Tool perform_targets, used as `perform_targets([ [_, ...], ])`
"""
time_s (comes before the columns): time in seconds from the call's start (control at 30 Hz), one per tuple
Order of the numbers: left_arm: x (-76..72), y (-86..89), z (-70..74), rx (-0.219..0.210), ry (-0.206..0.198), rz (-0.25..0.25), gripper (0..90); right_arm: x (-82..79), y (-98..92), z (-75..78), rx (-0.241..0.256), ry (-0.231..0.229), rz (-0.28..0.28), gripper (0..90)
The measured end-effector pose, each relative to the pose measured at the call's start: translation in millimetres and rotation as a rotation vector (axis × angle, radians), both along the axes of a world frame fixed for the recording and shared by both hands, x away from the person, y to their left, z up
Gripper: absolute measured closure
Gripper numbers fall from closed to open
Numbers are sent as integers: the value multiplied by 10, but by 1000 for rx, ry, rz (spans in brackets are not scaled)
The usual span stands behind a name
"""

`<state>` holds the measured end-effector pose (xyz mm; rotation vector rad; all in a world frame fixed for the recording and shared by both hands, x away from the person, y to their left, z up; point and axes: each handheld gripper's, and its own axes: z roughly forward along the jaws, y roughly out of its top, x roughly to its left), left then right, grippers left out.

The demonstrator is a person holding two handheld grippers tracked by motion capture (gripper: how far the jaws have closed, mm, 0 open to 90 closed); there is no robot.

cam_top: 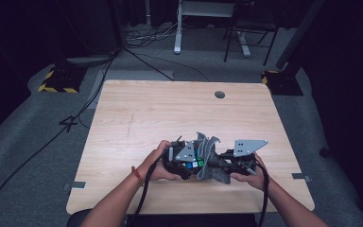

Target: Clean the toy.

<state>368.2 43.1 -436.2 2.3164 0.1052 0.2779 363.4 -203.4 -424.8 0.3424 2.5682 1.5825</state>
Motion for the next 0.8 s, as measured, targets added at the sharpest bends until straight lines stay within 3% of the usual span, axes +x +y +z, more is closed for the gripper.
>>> perform_targets([
  [0.17, 15, -10, -15, 11, 4, 4, 329, -4, 25, 11, -11, -11, -2, 775],
  [0.3, 15, 7, 2, -4, 5, 3, 331, 5, 28, 16, -16, -12, -7, 776],
  [0.4, 4, 20, 28, -28, -1, -2, 333, 30, 34, -13, -69, -5, -24, 777],
  [0.57, -11, 44, 73, -53, -2, -3, 333, 105, 30, -224, -168, 52, -48, 777],
  [0.63, -7, 51, 85, -55, 1, -7, 333, 103, 37, -240, -178, 51, -42, 777],
  [0.8, -1, 30, 31, -4, -4, -7, 333, 24, 25, -119, -120, 7, -13, 778],
])
